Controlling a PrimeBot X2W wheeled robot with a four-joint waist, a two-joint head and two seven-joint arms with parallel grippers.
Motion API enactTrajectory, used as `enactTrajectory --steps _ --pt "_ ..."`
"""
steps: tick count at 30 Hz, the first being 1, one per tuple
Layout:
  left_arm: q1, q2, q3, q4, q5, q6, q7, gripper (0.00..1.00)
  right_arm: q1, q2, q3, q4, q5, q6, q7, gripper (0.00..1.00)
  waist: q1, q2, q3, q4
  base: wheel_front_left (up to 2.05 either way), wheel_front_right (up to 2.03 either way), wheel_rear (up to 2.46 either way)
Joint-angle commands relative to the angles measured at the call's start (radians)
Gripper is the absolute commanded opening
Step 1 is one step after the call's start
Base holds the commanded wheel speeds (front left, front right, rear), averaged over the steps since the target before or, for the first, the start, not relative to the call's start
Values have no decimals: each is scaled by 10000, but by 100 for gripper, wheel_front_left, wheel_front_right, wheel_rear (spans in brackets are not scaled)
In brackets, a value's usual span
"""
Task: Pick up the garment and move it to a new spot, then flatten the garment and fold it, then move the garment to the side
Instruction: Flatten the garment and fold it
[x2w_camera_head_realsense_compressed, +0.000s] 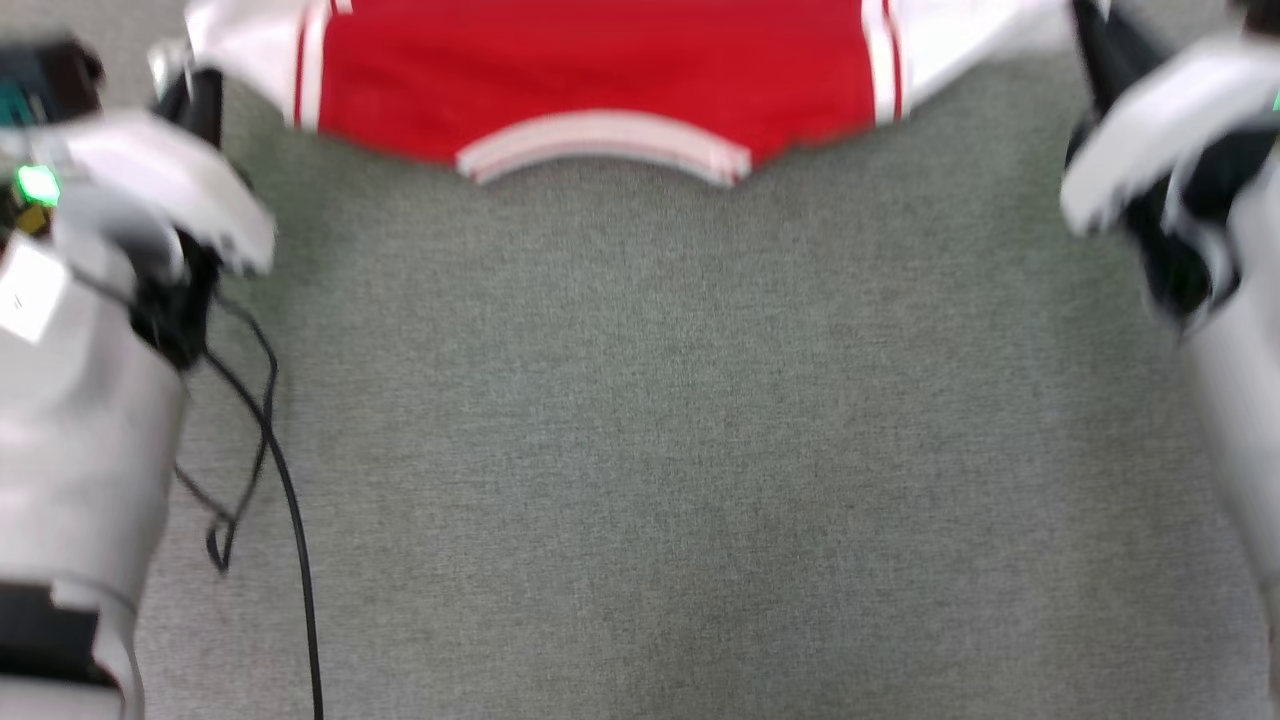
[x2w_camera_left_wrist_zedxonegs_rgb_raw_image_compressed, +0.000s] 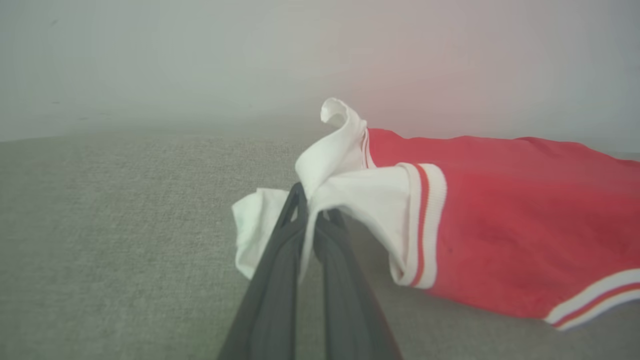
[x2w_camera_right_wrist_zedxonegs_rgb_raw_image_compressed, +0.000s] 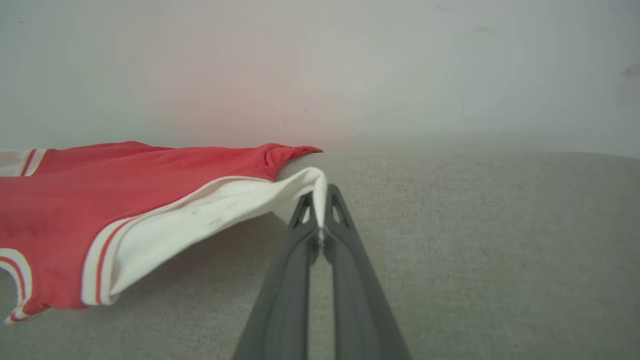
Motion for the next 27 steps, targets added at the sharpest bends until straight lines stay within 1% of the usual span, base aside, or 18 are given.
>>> enactTrajectory --steps 1,2,5,8,12,14,15,16,20,24,27 --pt "766 86 -31 -174 -74 -5 -269 0 926 -158 54 -266 250 -14 -148 0 0 0 -636 44 0 0 0" --pt "1125 6 22 -285 -226 -8 -361 0 1358 -227 49 -379 390 -14 -197 0 0 0 -804 69 0 0 0" --pt "2118 81 58 -613 -347 2 -547 0 2593 -332 24 -730 646 -16 -239 0 0 0 -1326 90 0 0 0" --pt "3168 197 109 -949 -365 128 -675 0 3671 -357 -105 -1035 824 -16 -209 0 0 0 -1879 58 0 0 0" --pt "4516 249 211 -1569 -410 434 -781 0 5048 -377 -410 -1465 884 -17 -105 0 0 0 -2610 79 0 0 0" --pt "5200 303 254 -1902 -433 595 -789 0 5725 -296 -562 -1710 846 -17 -6 0 0 0 -2945 69 0 0 0" --pt "5832 305 288 -2264 -494 753 -788 0 6396 -281 -773 -1999 770 -19 113 0 0 0 -3218 91 0 0 0" --pt "6189 292 316 -2443 -585 807 -782 0 6748 -261 -901 -2129 714 -19 191 0 0 0 -3377 89 0 0 0" --pt "7529 482 385 -3323 -749 1157 -708 0 8113 -122 -1500 -2813 357 -19 518 0 0 0 -3893 135 0 0 0" --pt "8874 640 463 -4420 -891 1691 -522 0 9580 253 -2355 -3726 7 -20 977 0 0 0 -4262 234 0 0 0" --pt "9879 745 524 -5182 -1061 2066 -270 0 10668 657 -3054 -4531 -361 -20 1387 0 0 0 -4421 286 0 0 0"
